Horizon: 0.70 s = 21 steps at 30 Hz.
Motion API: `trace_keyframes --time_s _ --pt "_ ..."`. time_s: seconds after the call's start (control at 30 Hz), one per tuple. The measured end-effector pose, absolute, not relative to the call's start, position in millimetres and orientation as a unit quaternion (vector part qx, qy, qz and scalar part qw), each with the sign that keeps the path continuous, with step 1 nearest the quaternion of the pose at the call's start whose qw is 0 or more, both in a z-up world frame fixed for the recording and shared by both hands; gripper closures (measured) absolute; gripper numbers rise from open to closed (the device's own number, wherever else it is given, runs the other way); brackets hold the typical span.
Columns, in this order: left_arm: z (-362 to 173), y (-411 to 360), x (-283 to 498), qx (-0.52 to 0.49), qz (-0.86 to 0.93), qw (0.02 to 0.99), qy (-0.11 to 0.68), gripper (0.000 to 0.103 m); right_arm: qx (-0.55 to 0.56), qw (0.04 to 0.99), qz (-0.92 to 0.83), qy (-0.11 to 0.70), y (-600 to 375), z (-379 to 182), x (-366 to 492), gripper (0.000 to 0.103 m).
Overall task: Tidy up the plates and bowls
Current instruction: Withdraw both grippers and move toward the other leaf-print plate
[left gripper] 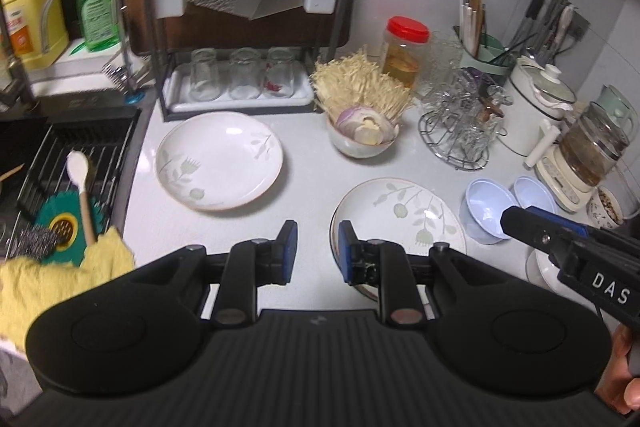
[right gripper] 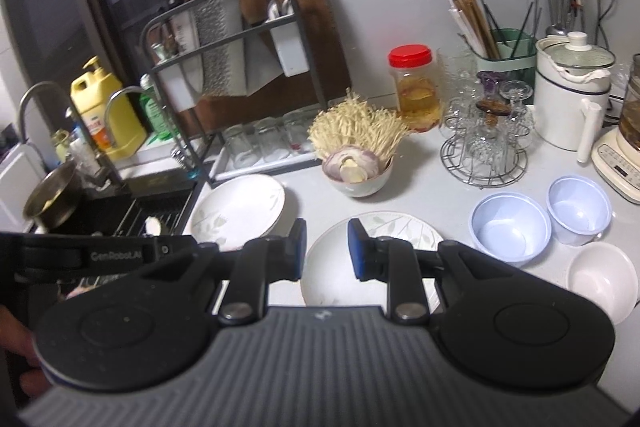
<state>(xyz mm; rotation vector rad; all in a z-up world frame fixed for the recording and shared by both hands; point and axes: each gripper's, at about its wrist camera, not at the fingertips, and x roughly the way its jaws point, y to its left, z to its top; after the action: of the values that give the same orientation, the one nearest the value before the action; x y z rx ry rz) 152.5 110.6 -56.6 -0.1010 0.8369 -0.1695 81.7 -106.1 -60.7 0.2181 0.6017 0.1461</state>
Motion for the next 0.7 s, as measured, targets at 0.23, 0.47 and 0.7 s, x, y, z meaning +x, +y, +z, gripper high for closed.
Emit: trace_keyframes --time_s 0.23,0.47,0.7 --pt "-62 105 132 -0.063 -0.039 0.908 0.413 0.079 0.102 0.938 0.119 0.31 -112 -68 78 0.076" --pt "-68 103 116 -0.07 -0.007 0.906 0.417 0.076 0.103 0.928 0.153 0.323 -116 -75 76 0.076" --pt "-75 108 118 -0.077 -0.001 0.901 0.427 0.076 0.106 0.921 0.165 0.338 -109 -80 84 0.076"
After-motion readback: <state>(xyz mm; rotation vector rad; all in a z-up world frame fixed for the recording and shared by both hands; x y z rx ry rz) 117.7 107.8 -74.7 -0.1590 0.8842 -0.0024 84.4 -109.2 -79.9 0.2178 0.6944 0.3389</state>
